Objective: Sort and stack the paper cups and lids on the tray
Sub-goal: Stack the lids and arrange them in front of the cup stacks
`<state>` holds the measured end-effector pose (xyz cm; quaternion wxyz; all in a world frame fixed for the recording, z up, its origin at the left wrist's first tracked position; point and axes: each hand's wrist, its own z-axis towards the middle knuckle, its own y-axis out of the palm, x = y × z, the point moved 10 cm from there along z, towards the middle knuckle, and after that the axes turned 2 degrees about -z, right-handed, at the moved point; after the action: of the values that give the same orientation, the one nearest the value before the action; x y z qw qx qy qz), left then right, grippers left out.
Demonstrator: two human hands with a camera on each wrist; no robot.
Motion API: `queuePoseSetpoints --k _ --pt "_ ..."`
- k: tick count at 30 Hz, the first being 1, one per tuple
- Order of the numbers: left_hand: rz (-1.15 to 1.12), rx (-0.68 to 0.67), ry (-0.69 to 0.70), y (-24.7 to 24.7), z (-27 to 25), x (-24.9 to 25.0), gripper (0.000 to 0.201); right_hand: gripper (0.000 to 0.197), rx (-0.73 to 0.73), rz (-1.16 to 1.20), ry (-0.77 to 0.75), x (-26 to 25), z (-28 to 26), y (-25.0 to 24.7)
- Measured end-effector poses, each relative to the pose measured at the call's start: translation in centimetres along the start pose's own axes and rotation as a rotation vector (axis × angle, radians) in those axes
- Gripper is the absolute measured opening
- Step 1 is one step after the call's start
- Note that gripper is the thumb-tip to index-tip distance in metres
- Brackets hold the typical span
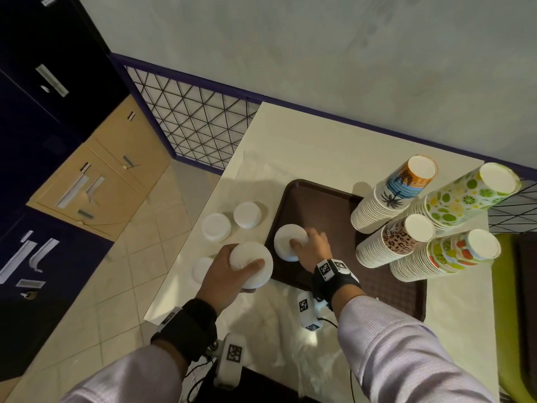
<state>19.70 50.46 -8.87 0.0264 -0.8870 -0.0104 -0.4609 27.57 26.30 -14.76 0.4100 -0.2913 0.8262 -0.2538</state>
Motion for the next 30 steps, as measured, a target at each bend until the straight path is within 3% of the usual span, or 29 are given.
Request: queuePoseSetpoints --k 5,8,11,12,14,17,19,24,30 --pt "0.013 -0.002 0.001 0.5 -0.5 0.0 0.060 0.057 -0.020 0.012 -0.006 0.0 -1.0 -0.2" --pt "0.008 -0.008 0.012 1.0 -0.7 0.5 0.059 0.049 0.125 0.058 -0.046 -0.6 -3.0 -3.0" --pt "0.002 -0.035 0.029 2.1 -0.8 0.9 0.056 0.022 0.275 0.199 -0.225 -2.3 -6.6 -6.0" --pt "0.007 -0.052 0.033 2.6 -0.8 1.1 0.056 0.013 0.257 0.255 -0.288 -2.7 -7.8 -6.2" --pt "0.013 -0.101 0.025 4.0 -0.8 1.0 0.059 0.016 0.109 0.311 -0.336 -3.1 -9.7 -5.0" --pt "0.070 -0.181 0.041 6.4 -1.1 1.1 0.061 0.021 -0.150 0.506 -0.149 -1.4 -11.0 -2.4" --pt "0.125 -0.216 0.073 7.8 -1.5 1.5 0.062 0.040 -0.249 0.682 -0.046 -0.2 -11.2 -1.2" --pt "0.204 -0.285 0.094 10.0 -1.9 1.5 0.052 0.067 -0.323 0.712 -0.035 1.5 -11.3 -0.3" --pt "0.244 -0.287 0.078 11.0 -2.4 1.5 0.051 0.063 -0.336 0.785 -0.051 2.2 -10.8 -0.5"
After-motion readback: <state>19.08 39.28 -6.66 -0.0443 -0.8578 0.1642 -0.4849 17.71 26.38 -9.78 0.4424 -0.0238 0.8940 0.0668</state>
